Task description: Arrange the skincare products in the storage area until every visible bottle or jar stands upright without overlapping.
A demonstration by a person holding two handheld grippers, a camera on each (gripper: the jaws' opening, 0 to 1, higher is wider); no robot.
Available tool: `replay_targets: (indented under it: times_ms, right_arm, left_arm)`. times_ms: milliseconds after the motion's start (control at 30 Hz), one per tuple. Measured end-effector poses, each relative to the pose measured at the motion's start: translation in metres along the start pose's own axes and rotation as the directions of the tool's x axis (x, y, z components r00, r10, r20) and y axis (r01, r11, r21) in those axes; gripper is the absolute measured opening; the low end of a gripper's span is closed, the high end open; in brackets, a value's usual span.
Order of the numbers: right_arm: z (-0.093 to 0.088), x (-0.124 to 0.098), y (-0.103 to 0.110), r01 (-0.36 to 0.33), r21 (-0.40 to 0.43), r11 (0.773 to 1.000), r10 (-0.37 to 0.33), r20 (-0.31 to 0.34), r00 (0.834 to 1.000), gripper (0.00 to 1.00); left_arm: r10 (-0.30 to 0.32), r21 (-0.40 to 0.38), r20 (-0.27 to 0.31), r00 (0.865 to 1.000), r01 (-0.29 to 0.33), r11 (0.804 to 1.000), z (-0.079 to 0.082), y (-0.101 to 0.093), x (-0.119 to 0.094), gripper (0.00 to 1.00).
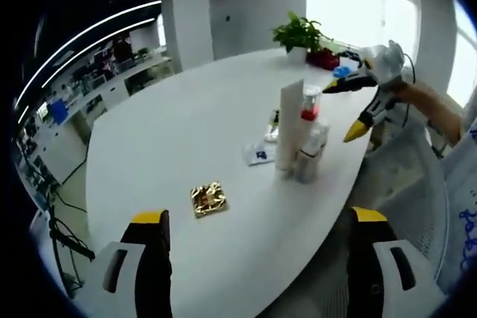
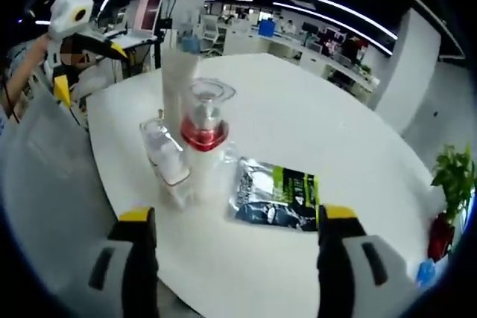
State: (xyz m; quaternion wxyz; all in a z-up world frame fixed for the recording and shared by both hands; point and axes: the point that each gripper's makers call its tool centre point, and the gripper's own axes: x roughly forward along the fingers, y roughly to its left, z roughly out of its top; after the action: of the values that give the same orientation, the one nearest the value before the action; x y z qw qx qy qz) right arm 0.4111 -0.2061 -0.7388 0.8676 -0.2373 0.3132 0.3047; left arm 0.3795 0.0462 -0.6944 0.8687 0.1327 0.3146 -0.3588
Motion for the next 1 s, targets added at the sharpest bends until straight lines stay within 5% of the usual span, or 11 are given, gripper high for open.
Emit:
replay_targets:
  times_ms: [667,1000]
  right_arm:
    - [-0.014,0.032,0.005,-0.094,-0.059,0.994,0.092,-0.04,0.995,0.49]
    - [-0.025,0.052,0.005,-0.086,-0.229,0.97,0.08,-0.034,0.996,0.37]
  left_arm:
    - [-0.002,-0.01,-0.015,1.0,0.002,1.0,-0.006,0.001,0.002,0.96]
    - [-0.006,-0.021,-0.019,1.0,0.005,1.0,-0.008,0.002,0.004,0.96]
